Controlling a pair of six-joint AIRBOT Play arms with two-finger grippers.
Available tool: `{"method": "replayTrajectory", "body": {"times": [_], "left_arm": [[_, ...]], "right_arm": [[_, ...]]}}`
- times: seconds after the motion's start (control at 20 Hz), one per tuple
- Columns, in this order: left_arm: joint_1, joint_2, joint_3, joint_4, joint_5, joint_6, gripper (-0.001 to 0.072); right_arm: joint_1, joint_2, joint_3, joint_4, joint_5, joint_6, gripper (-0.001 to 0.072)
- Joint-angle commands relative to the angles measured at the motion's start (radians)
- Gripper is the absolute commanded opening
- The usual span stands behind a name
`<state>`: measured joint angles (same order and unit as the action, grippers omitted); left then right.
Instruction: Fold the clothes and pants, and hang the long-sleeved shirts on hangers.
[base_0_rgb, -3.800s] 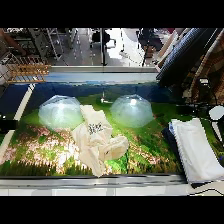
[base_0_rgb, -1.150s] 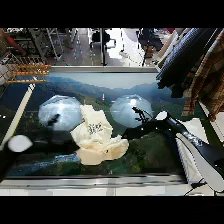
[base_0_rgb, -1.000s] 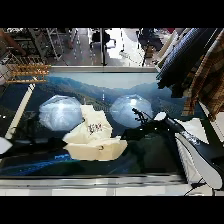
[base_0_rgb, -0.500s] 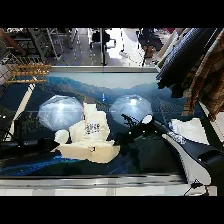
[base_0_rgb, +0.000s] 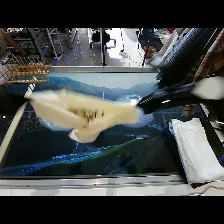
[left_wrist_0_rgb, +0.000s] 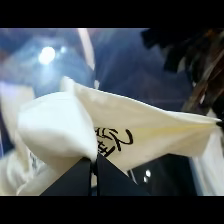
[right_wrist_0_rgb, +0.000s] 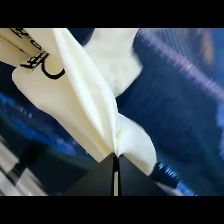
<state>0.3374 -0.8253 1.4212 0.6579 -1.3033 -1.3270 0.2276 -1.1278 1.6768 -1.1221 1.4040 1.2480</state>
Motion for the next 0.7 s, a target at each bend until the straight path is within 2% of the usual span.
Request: {"method": "replayTrajectory", "body": {"times": [0.0,0.15,0.3,0.5,0.65], "left_arm": [[0.086,-0.087,0.417,-0.178,0.011,0.003,0.0006],[0.158,-0.146,0.718,-0.28,0.158,-0.003,0.0006],[0.17,-0.134,0.76,-0.266,0.387,0.052,0.0005],[0.15,-0.226,0.648,-0.217,0.39,0.061,0.0005],[0.044,-0.344,0.406,-0.185,0.378,0.168,0.0007]], "right_arm": [[-0.002,0.22,0.247,-0.111,-0.039,0.008,0.0012],[-0.003,0.298,0.391,-0.109,-0.164,0.007,0.0012],[-0.003,0.317,0.419,-0.112,-0.327,-0.013,0.0012],[-0.003,0.243,0.36,-0.177,-0.408,-0.036,0.0012],[-0.003,0.087,0.236,-0.251,-0.399,-0.006,0.0013]]}}
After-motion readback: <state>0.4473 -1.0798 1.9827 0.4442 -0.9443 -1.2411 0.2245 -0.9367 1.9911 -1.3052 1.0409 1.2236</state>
